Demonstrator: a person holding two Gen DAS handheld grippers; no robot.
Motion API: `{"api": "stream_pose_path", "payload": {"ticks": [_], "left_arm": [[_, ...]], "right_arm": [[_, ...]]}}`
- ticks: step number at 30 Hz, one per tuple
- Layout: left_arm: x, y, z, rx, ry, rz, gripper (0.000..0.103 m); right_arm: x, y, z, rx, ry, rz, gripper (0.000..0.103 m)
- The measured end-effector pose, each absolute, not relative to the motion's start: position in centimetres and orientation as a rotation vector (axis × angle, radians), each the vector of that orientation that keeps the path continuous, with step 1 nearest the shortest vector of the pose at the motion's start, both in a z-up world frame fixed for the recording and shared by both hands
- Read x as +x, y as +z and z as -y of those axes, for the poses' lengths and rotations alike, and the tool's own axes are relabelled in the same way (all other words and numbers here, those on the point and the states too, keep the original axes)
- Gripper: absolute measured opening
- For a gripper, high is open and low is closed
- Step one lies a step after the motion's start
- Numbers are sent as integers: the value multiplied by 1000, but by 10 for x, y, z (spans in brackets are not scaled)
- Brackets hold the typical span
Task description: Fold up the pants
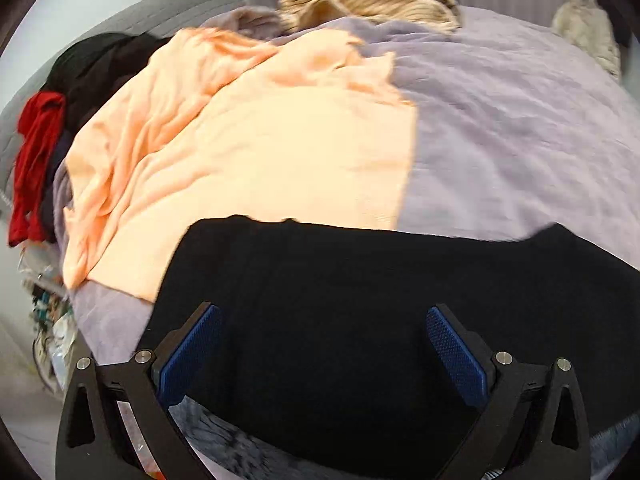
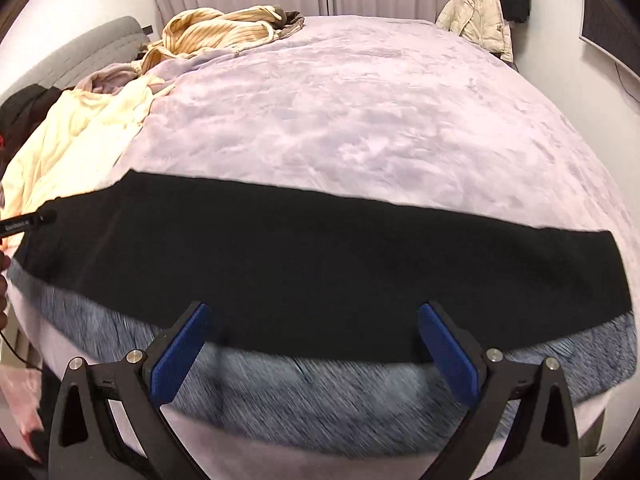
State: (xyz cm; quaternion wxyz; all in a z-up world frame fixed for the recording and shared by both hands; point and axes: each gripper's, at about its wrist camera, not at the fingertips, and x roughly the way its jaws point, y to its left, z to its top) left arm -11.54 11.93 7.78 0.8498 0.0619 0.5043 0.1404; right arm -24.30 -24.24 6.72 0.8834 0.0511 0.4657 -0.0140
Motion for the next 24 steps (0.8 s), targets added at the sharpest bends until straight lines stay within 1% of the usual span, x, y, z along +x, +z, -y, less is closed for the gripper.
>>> {"api": "stream_pose_path", "payload": {"ticks": [3, 5, 7, 11, 13, 16, 18, 20, 22, 24], "left_arm": [[-105, 60, -174, 24, 394, -1122, 103], [-112, 56, -199, -71, 359, -1119, 103], [-115, 60, -212, -87, 370, -1101, 103], [-135, 73, -223, -148, 378, -1087, 103], [-145, 78, -214, -114, 409, -1063, 103], [-167, 85, -194, -154, 264, -1020, 103], [-173, 78, -181, -117, 198, -1059, 103], [-176, 62, -184, -69, 273, -1101, 103], [-183, 51, -202, -127, 316, -1134, 103], [-190, 58, -215, -177, 360, -1126, 103]], "right_arm": [[-225, 57, 225, 105, 0, -1001, 103], [-223, 49, 222, 126, 25, -1028, 103], [-230, 45, 221, 74, 17, -1015, 103], [-244, 45, 240, 48, -31, -1013, 103], [-249, 45, 251, 73, -41, -1010, 103], [-253, 49, 251, 89, -62, -1000, 103], [-257, 50, 242, 89, -24, -983, 103], [-256, 47, 233, 61, -8, -983, 103], [-258, 44, 230, 29, -10, -978, 103], [-261, 47, 237, 44, -9, -984, 103]]}}
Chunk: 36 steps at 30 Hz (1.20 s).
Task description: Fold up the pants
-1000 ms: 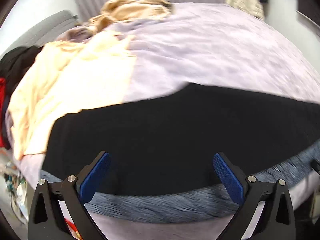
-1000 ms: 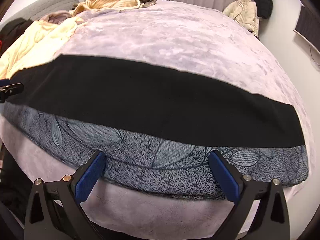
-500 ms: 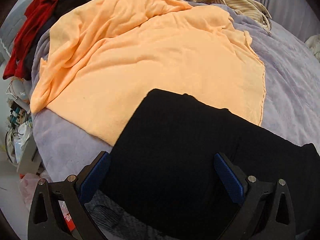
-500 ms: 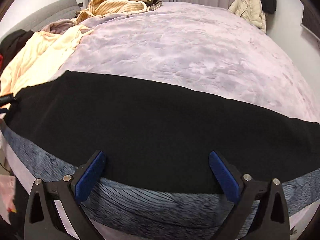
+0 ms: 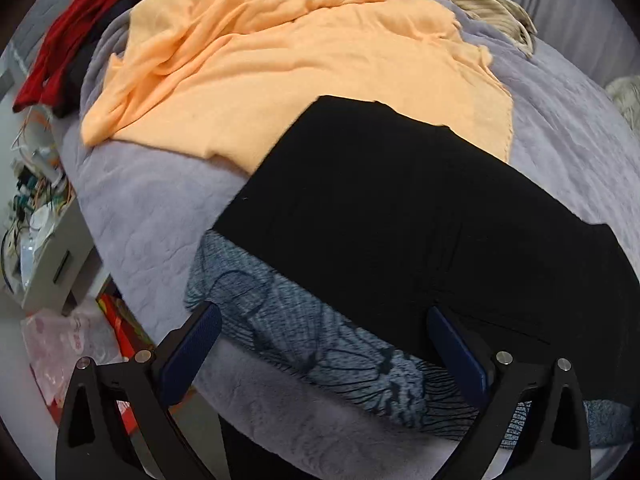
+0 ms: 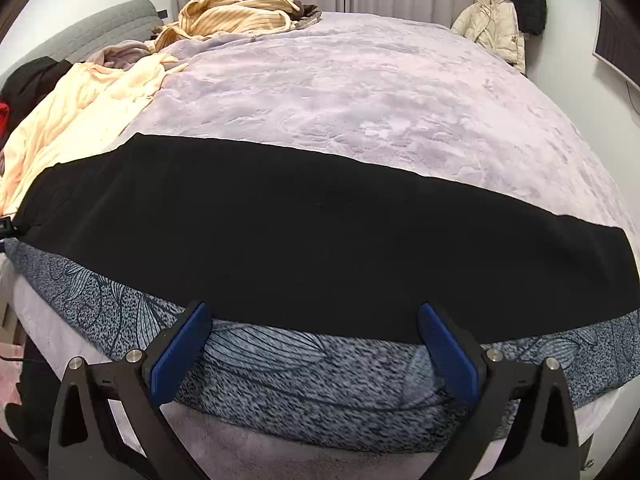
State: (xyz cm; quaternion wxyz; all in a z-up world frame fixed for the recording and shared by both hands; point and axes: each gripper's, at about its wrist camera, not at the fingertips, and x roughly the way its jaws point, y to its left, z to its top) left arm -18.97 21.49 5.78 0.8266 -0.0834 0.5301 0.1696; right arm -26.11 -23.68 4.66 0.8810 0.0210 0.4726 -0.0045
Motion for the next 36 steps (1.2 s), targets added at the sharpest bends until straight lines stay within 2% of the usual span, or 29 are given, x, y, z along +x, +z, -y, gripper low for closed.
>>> {"api": "stream_pose_path", "payload": {"ticks": [4, 9, 12, 15, 17, 22, 27, 31, 36], "left_arm": [[-193, 81, -188, -50, 418, -1067, 103], [-185, 93, -60, 54, 103, -1031, 103], [-188, 74, 35, 179, -142, -1080, 103], [-205, 45, 92, 313, -254, -1113, 103], [-210, 40, 97, 339, -235, -1062, 103], [-185, 41, 78, 244, -249, -1152, 103], [-190, 56, 104, 315, -244, -1101, 103], [-197, 60, 141, 335, -332, -1054, 103], [-186, 44, 152, 352, -359, -1096, 103]], "right_arm": [[-273, 59, 259, 62, -92, -946, 103], [-262, 56, 266, 151, -114, -955, 103], [-257, 45, 251, 138, -36, -974, 103], [-272, 41, 242, -36, -24, -938, 103], [-285, 43, 258, -66, -56, -930, 103], [-314, 47, 356, 96, -248, -955, 102], [-343, 66, 407, 183, -295, -919, 103], [-344, 84, 375, 149, -223, -809, 103], [-324, 48, 335, -81, -180, -921, 103]]}}
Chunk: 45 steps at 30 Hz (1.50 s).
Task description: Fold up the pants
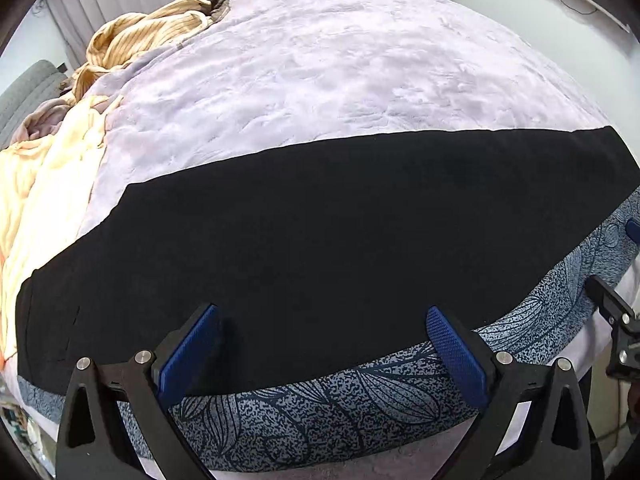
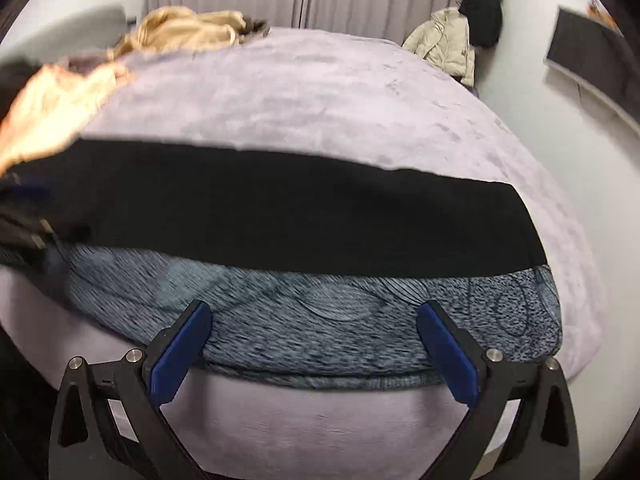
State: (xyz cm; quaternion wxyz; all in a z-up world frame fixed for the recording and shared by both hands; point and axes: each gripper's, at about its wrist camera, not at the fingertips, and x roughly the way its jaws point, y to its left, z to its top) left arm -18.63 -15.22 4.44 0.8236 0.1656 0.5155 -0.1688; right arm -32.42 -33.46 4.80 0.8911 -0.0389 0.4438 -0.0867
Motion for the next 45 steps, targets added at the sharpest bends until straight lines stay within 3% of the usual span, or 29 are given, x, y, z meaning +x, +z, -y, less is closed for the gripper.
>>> {"api": "stream_pose_path", "payload": {"ticks": [5, 9, 15, 20, 23, 27, 31, 37, 41, 45], "left_arm": [[-189, 51, 161, 384, -297, -1044, 103], [-163, 44, 187, 363, -274, -1039, 103], [-140, 32, 192, 337, -233, -1079, 103], [-148, 43, 177, 352, -233, -1070, 103], [-163, 58, 179, 262, -323, -1051, 103], [-198, 64, 206, 288, -364, -1016, 103], [-207, 46, 227, 318, -426, -1072, 103], [-200, 48, 215, 253, -379, -1096, 103], [-188, 48, 212, 198, -336, -1101, 103], [-181, 35, 225, 234, -279, -1134, 103]], "right_arm": [[-333, 75, 398, 45, -450, -951, 103], [-294, 111, 382, 34, -326, -804, 103], [-212, 48, 398, 60, -251, -1040, 102], [-286, 84, 429, 69, -465, -900, 101], [-341, 101, 427, 135, -309, -787, 102], [-389, 74, 411, 305, -126, -808, 101], [-383, 38, 410, 472, -80, -770, 89], [-357, 33, 417, 484, -72, -703, 87], [-331, 41, 419, 473, -50, -669, 88], [-299, 17, 432, 552, -13, -746, 103]]}}
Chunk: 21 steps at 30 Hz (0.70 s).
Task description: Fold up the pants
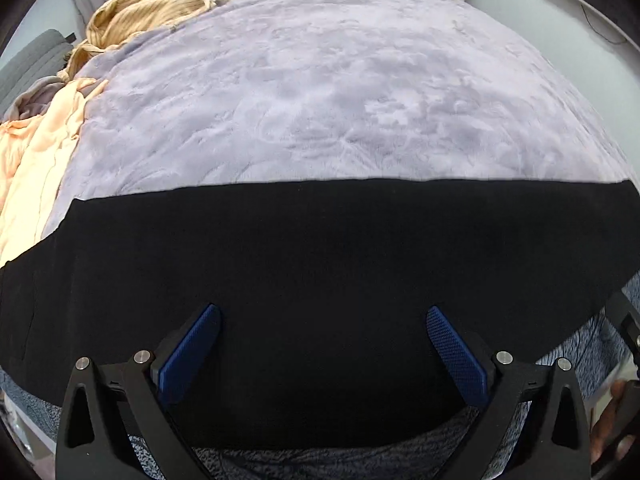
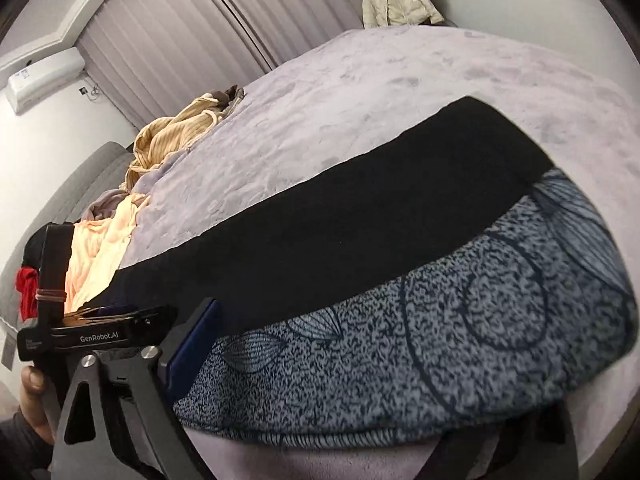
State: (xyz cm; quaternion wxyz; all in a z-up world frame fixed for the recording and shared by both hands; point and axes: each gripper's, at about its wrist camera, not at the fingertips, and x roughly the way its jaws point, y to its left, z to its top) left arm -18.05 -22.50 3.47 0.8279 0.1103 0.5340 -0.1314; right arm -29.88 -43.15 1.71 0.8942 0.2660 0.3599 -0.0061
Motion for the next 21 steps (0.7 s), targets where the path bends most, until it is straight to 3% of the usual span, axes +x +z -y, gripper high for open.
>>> {"api": "stream_pose_path", "payload": {"ticks": [7, 14, 21], "left_arm": [[-170, 30, 239, 235, -234, -1161, 103], [-176, 30, 244, 243, -217, -1145, 103], [-175, 25, 235, 212, -242, -1125, 103]], "right_arm": [[-287, 13, 403, 348, -75, -813, 103], [-281, 28, 413, 517, -149, -774, 103], [-271, 32, 398, 417, -264, -802, 103]]}}
